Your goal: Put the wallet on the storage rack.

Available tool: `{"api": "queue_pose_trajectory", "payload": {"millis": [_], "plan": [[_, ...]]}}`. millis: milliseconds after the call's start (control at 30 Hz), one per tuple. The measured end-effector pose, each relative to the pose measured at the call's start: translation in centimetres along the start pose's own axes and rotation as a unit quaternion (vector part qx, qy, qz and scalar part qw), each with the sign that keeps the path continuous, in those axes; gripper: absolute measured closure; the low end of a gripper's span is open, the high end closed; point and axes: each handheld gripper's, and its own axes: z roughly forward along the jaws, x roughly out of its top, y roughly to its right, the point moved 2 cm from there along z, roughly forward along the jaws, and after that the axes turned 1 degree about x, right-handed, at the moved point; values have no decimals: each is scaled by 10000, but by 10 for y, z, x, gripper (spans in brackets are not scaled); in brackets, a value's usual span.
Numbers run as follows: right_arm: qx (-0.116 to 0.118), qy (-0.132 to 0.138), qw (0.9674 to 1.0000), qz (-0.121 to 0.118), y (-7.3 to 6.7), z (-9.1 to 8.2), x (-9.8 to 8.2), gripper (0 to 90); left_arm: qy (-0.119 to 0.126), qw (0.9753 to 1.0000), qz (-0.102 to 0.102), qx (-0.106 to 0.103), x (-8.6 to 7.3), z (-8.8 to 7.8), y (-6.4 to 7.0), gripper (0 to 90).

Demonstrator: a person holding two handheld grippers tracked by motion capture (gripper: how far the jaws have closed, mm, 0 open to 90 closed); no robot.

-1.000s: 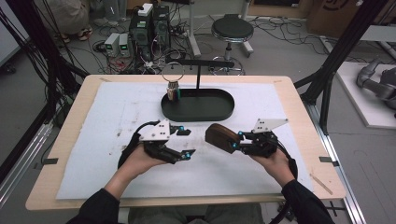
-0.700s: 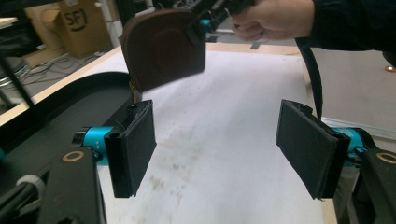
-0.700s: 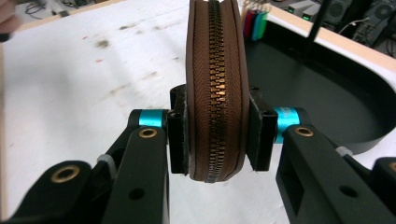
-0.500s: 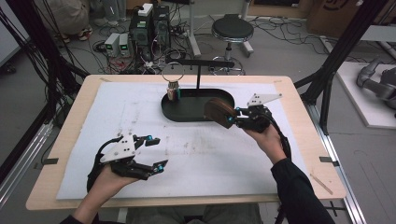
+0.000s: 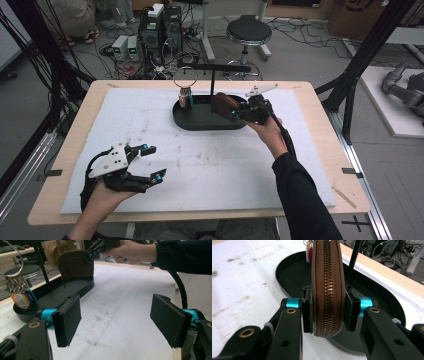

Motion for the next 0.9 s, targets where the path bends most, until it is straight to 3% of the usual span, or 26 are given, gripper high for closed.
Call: {"api": "queue_pose_trajectory", "payload": {"millis": [333,700,800,900], "plan": [[-152,-242,9994,171,4,40,2,672,-19,10000,-20,-44,-2,1,2,247],[-186,-142,9986,464,13,52,-5,663,-50,9999,-58,-70,-5,3,0,247],[-266,-410,9979,416,14,57,-9,659,-54,9999,-41,-100,-5,4,1,247],[-243,-398,9977,487,14,59,-11,658,-53,9999,-55,-116,-5,5,1,247]]}}
